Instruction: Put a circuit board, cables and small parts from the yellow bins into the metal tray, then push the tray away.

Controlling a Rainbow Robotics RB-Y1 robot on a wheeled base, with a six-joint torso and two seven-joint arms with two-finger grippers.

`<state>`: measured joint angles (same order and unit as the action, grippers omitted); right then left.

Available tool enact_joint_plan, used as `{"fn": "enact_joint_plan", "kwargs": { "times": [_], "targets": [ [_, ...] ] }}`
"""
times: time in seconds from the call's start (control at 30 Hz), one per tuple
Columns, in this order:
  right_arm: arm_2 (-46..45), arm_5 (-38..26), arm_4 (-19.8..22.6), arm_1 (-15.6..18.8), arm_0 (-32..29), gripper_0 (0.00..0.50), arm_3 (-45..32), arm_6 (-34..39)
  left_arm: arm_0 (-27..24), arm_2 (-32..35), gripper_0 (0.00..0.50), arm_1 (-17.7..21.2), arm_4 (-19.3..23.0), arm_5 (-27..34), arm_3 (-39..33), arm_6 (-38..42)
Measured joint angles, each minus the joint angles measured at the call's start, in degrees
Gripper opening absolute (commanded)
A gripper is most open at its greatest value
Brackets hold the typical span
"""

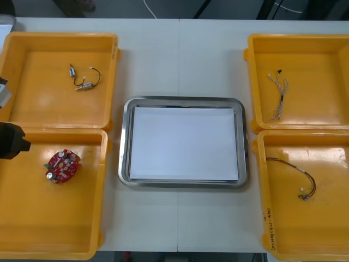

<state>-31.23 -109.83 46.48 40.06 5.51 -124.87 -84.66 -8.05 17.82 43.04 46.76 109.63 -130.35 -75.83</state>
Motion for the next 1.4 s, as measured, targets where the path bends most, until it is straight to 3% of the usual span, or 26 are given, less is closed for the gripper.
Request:
{"fn": "enact_joint_plan", "kwargs": {
  "times": [1.4],
  "targets": [
    [0.00, 0.00, 0.00, 0.00, 0.00, 0.500, 0.00, 0.00, 0.00, 0.00, 0.500, 0.00, 0.00, 0.00, 0.00, 0.00]
  ]
}}
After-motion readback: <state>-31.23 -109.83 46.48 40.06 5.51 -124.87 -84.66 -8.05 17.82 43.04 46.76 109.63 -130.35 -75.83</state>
